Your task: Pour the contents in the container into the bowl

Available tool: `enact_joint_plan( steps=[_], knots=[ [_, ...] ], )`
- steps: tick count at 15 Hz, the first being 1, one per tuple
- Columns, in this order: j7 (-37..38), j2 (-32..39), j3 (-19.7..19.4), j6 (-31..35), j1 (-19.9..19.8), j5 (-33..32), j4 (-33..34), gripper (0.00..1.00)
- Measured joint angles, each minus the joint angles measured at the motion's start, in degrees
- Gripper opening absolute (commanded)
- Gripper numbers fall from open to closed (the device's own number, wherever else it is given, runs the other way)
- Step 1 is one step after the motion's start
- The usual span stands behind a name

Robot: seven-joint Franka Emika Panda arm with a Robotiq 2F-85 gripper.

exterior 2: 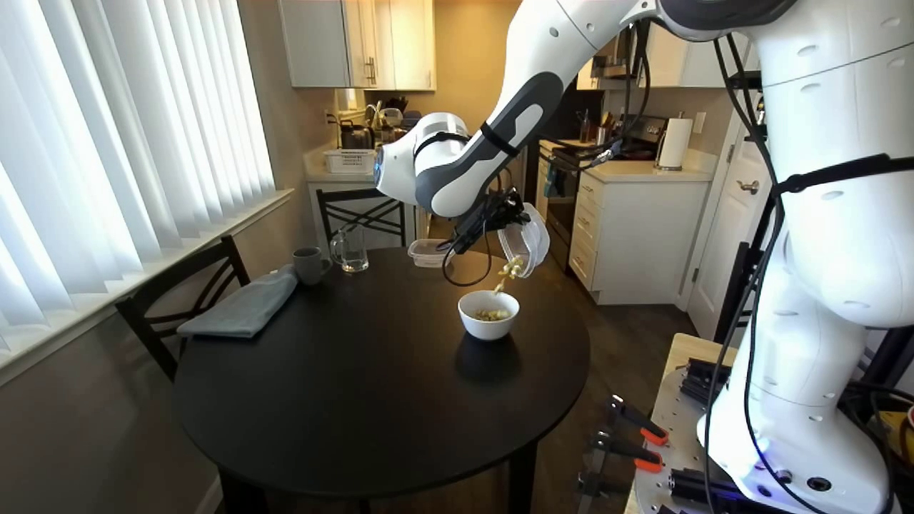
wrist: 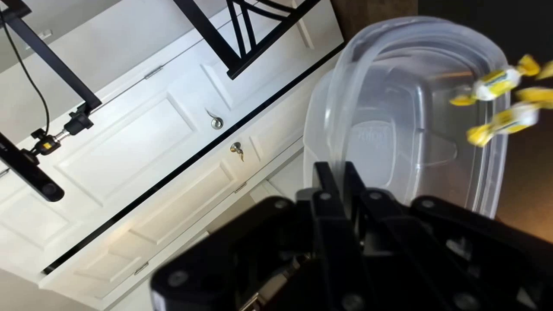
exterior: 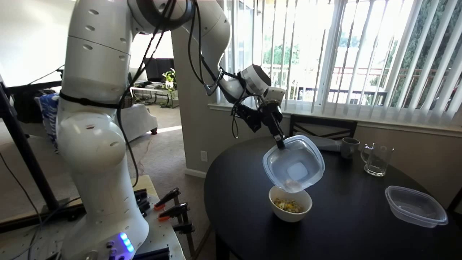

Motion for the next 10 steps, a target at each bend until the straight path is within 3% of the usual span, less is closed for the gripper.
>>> enact_joint_plan(
  steps=[10],
  knots=[
    [0.2, 4.2, 0.9, -2.1, 0.0, -1.8, 3.8, 0.04]
  ],
)
